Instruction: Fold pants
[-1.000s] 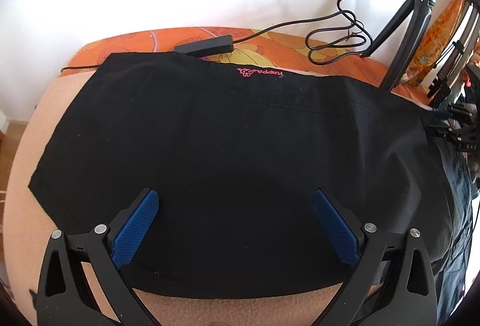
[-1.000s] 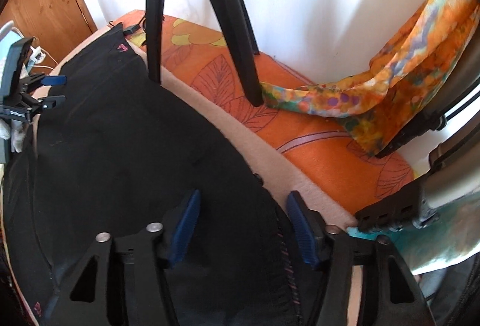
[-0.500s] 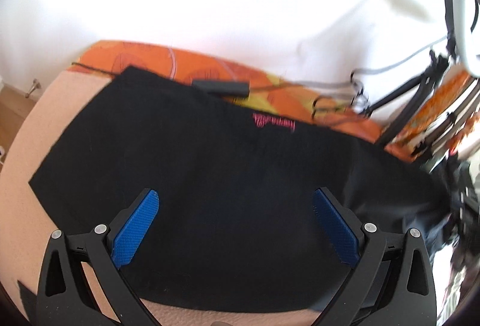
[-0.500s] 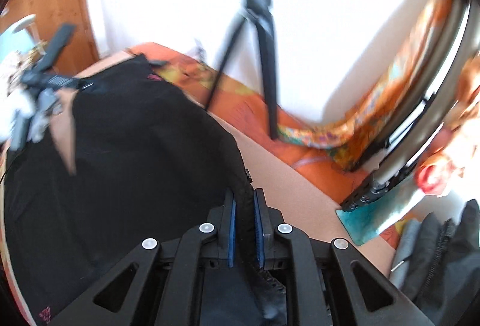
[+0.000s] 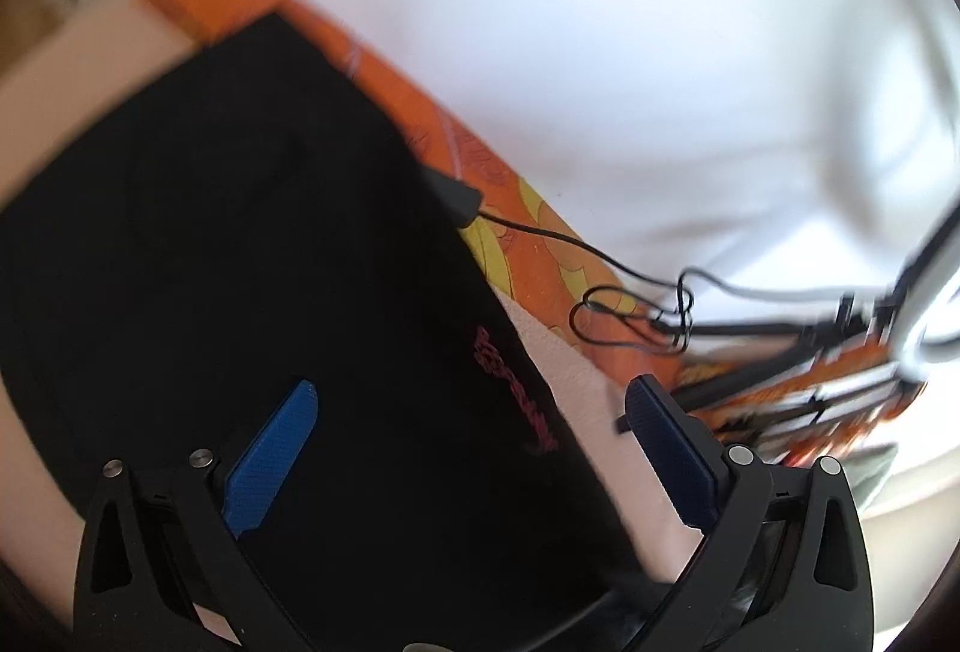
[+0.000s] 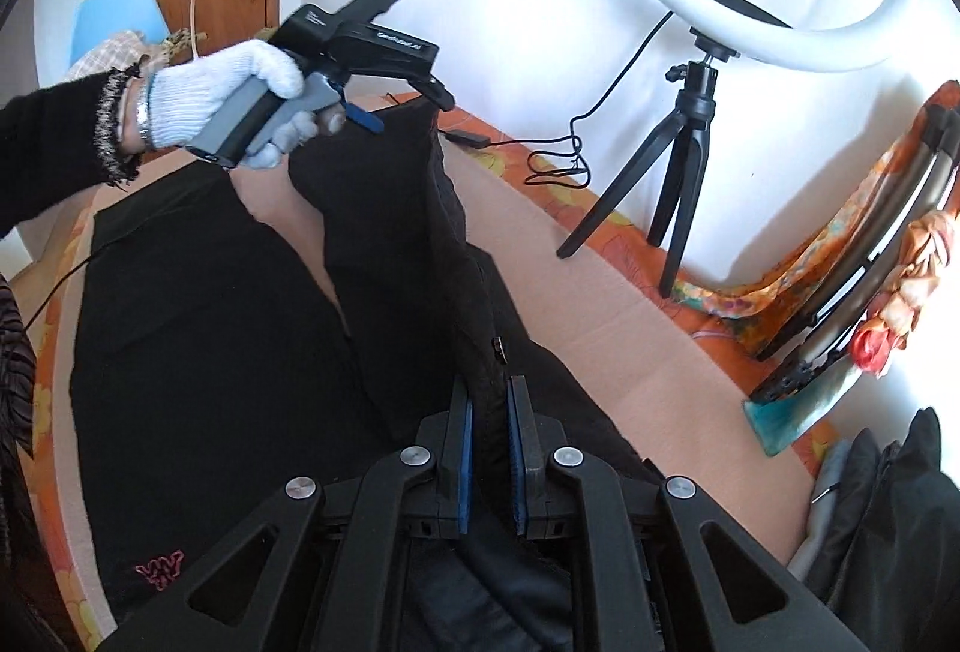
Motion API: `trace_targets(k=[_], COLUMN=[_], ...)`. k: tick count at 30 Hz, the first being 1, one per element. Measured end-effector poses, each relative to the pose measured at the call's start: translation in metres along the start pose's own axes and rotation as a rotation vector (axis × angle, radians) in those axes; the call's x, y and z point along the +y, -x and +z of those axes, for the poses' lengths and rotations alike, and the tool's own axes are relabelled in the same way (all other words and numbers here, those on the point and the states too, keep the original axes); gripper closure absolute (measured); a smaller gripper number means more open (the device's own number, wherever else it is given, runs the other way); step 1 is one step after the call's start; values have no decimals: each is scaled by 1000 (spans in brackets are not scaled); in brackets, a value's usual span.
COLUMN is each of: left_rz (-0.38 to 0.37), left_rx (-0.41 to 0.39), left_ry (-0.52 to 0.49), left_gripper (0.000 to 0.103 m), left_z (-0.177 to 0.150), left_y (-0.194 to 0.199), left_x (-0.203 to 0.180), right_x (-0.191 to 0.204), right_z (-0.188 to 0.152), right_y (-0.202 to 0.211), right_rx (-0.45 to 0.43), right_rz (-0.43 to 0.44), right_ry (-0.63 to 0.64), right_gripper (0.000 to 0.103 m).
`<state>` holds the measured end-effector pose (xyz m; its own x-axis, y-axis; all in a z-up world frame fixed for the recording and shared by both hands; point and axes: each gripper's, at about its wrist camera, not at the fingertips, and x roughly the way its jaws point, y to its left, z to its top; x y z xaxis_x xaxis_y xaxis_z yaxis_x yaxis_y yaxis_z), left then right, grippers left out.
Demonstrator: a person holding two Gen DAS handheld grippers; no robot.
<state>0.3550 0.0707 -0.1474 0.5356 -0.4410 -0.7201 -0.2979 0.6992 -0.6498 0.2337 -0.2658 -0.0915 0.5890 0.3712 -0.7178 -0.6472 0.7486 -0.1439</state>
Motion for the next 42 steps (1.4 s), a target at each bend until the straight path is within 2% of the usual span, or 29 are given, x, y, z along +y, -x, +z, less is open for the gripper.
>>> trace_targets(k=[2,4,6,8,9,11,12,14,17,24,30,37,42], left_rz=[20,91,161,218,228,225,217,184,167,126,103,85,75], left_rx=[9,-24,-46,-27,-12,2,1,-6,-30,-111,-181,-230,-250], left_ry=[28,-66,-167,-210,-213,-205,-206,-210,-219,-278,-334,-361,-373], left_gripper=[2,2,9,24,27,46,52,83,96,98,99,99,99], left_z=[0,-3,-9,-14,-16,-21,-20,-25,-28,-34,-47,-74,-100], left_y=[-5,-5,-7,-13,-16,-20,-20,-21,-19,0,42,91,122], left_x=[5,-1,-10,-15,-15,-14,-16,-12,-7,-15,-24,-27,-19], right_x=[9,14,16,19,20,22,22,21,17,12,16,41,61], right_z=[-8,-14,-18,-22,-23,-24,-24,-23,-22,-13,-6,-3,-11], right_y=[0,1,1,3,4,4,5,7,11,23,46,79,97], right_rx=[8,21,27,27,28,26,24,17,9,-18,-54,-62,-46], right_rz=[1,15,16,24,26,18,12,0,-25,-93,-137,-174,-170], right_ry=[14,25,23,19,20,26,28,24,16,-18,-38,-10,-12], right_gripper=[95,95,95,95,95,95,95,95,95,95,95,95,95])
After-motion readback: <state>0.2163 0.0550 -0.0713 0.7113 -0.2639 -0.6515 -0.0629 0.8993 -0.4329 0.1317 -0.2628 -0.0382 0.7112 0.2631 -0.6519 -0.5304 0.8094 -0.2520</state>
